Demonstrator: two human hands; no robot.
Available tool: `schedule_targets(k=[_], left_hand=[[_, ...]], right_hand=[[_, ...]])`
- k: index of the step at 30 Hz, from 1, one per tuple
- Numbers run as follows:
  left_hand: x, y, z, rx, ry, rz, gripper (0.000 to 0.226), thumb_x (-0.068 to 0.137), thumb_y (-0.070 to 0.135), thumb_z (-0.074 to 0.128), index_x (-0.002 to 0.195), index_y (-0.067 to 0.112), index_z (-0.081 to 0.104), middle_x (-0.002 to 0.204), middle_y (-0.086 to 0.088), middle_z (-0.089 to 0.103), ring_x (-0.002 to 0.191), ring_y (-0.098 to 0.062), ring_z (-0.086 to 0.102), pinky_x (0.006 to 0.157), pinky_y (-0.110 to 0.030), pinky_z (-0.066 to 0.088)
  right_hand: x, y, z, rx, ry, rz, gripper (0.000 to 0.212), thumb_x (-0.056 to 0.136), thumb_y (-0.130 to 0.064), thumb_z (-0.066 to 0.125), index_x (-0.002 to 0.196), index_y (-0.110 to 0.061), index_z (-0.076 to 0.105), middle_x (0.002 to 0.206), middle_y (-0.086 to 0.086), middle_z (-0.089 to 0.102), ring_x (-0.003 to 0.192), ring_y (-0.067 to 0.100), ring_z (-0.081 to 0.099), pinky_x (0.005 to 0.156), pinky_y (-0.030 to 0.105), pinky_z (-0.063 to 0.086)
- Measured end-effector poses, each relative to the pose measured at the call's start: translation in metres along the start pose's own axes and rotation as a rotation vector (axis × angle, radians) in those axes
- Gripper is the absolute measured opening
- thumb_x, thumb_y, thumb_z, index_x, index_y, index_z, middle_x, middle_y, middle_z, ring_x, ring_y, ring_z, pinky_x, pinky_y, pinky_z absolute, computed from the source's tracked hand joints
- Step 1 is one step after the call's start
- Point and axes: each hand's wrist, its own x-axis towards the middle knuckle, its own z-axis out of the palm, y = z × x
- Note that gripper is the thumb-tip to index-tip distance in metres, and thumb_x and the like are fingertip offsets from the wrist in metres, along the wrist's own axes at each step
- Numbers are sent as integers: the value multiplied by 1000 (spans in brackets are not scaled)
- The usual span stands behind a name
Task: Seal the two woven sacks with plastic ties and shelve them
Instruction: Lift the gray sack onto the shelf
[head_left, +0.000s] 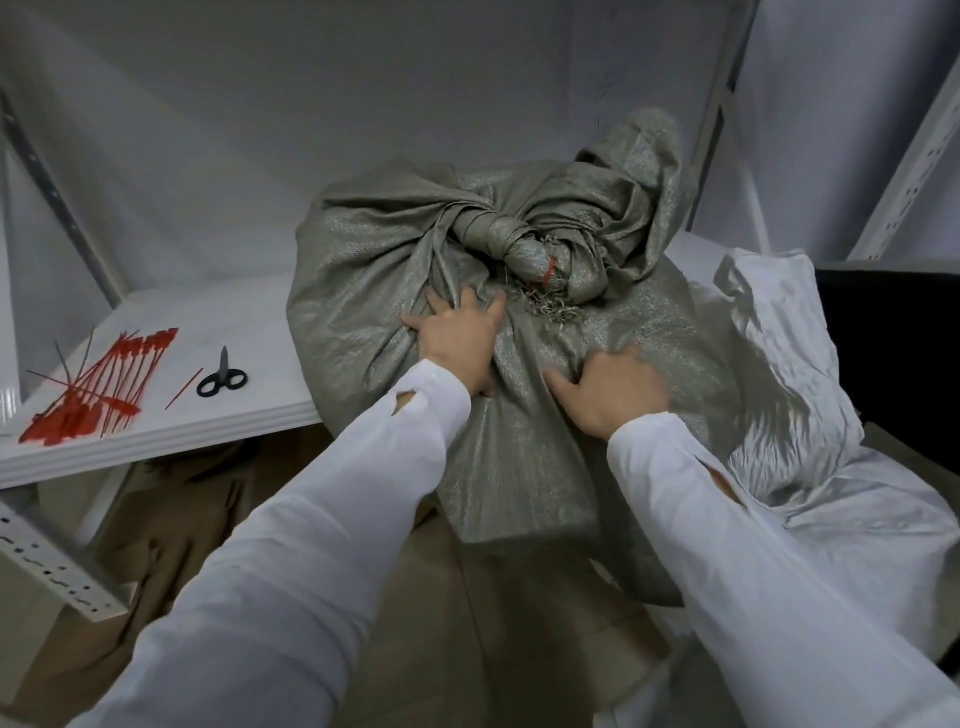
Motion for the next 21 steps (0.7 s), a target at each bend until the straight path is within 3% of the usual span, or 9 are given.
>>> schedule_targets(k=[3,6,8,11,14,21], left_hand=[[0,0,1,0,5,2,122,65,45,85,154,31,3,154,-13,20,139,-54,17,96,-73,34],[0,1,2,8,13,1,122,65,46,85,154,31,2,154,-13,20,139,-55,17,96,-73,35],[-1,1,2,10,17,1,123,64,47,85,154,31,3,154,-13,20,139,-55,18,96,-73,35],[-2,1,3,8,18,8,123,64,47,86,153,30,4,154,-14,19,138,-56,18,96,-73,35],[-4,2,5,9,25,13,121,65,48,84,153,29,4,155,-15,19,139,-56,17,96,-73,34],[1,-2,3,-23,40,13,122,65,52,83,154,32,3,155,-14,19,140,-54,16,98,-73,33]], right_hand=[[1,2,-2,-28,-54,-32,84,77,-82,31,118,-14,58,135,26,43,119,47,48,93,48,47],[-3,2,-8,21,-108,-39,104,69,-92,13,119,-13,58,139,30,38,123,49,44,98,50,43],[-6,5,-10,-5,-136,-53,107,66,-94,16,124,-13,54,141,30,36,124,50,43,99,51,43],[-4,6,-7,-87,-139,-95,70,81,-68,54,124,-14,50,135,28,37,118,48,46,94,49,47],[-4,2,-2,-57,-75,-66,31,93,-29,53,120,-14,58,131,26,39,112,47,47,89,46,48],[-4,-5,1,46,65,-48,28,92,-12,45,114,-13,62,121,20,48,109,43,51,82,41,48]])
